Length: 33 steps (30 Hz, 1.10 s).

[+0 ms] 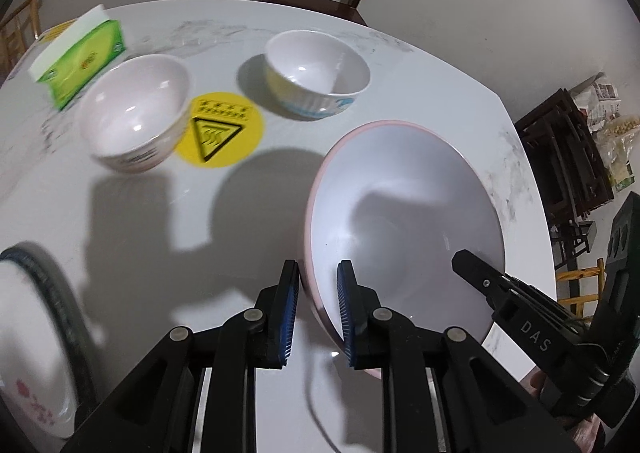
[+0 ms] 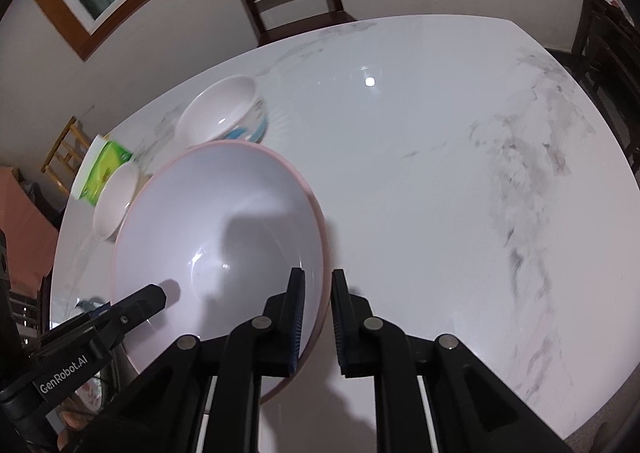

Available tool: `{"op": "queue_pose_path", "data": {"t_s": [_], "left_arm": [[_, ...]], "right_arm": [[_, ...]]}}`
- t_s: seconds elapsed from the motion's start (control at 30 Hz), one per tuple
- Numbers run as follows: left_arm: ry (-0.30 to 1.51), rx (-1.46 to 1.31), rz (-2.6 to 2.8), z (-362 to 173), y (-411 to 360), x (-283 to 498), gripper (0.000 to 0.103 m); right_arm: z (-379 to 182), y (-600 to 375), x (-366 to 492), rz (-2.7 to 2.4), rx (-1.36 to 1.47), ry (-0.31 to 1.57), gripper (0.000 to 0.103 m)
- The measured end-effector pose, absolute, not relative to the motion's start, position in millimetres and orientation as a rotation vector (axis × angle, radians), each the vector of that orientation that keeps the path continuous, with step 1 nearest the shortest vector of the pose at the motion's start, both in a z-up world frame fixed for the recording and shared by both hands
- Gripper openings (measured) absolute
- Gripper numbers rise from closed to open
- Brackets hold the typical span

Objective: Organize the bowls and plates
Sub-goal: 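Lift the pink bowl with both grippers and carry it beside the plate stack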

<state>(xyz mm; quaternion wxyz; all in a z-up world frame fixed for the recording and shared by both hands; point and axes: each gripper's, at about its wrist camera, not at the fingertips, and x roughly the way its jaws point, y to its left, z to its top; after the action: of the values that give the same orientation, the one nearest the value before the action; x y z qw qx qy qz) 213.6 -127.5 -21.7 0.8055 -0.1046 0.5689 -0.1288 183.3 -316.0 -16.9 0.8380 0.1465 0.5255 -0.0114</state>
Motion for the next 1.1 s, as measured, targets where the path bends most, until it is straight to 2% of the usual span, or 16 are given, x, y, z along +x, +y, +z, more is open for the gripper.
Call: {"op": "queue_pose_path", "data": {"t_s": [0.6,1.1], "left_arm": [[1.226,-0.24,-0.233,-18,-56,136,0.017],[1.279,-0.272,-0.209,-43,-27,108,0.016]], "right_arm": [[-14,-242,114,0.047,0.282,1.145,0.014],[-31,-214,90,0.067,0.276,1.187,0.016]]}}
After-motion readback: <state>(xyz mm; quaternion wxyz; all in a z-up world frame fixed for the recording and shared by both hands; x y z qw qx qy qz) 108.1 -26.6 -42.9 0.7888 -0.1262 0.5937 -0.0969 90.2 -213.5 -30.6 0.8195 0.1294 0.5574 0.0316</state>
